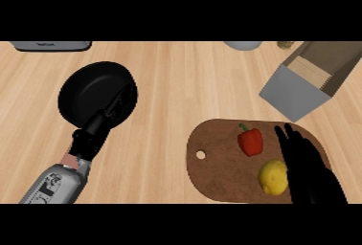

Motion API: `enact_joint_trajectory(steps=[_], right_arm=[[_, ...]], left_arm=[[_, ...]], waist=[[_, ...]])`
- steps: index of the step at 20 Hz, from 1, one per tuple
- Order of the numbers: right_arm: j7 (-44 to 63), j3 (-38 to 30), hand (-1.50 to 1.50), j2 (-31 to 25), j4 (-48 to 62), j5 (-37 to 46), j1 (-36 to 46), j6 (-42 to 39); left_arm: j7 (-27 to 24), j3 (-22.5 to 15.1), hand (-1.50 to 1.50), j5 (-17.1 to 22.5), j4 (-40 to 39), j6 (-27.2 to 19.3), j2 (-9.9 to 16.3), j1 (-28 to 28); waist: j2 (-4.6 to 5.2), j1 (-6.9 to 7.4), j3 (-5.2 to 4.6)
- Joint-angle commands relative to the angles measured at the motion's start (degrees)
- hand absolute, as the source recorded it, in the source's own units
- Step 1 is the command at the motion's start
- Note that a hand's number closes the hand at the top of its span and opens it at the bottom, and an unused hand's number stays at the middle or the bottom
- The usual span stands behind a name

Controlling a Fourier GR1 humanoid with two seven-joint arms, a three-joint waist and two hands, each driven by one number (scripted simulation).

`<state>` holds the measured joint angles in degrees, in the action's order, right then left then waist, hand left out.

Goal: Pick the bell pepper from the cutting board and place it in the cardboard box

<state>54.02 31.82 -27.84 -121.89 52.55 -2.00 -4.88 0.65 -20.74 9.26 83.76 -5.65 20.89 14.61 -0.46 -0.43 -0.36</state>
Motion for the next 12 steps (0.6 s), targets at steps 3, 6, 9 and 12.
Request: enact_joint_trajectory(steps=[3, 6, 9, 12], right_arm=[[17.0, 4.2, -1.50, 12.5, -2.0, 0.7, 8.6, -13.5], [19.9, 4.8, -1.50, 17.8, -0.9, 2.9, 12.4, -15.4], [13.1, -0.6, -1.50, 17.5, 5.1, 0.7, 13.0, -14.7], [8.4, -4.0, -1.50, 17.1, 11.5, 0.5, 12.8, -12.3]], left_arm=[[1.4, -0.1, 0.00, -1.1, 1.2, 1.1, -1.2, 0.0], [0.3, 0.5, 0.00, -2.4, -0.1, 0.9, -2.2, 0.1], [2.0, 1.1, 0.00, -3.5, -0.3, 0.9, -4.0, 2.1], [-0.3, 3.0, 0.00, -2.5, -3.2, 3.0, -3.3, 1.4]], waist=[[0.42, 0.72, 0.28], [0.40, 0.71, 0.29], [0.49, 0.42, 0.34], [0.59, 0.46, 0.35]])
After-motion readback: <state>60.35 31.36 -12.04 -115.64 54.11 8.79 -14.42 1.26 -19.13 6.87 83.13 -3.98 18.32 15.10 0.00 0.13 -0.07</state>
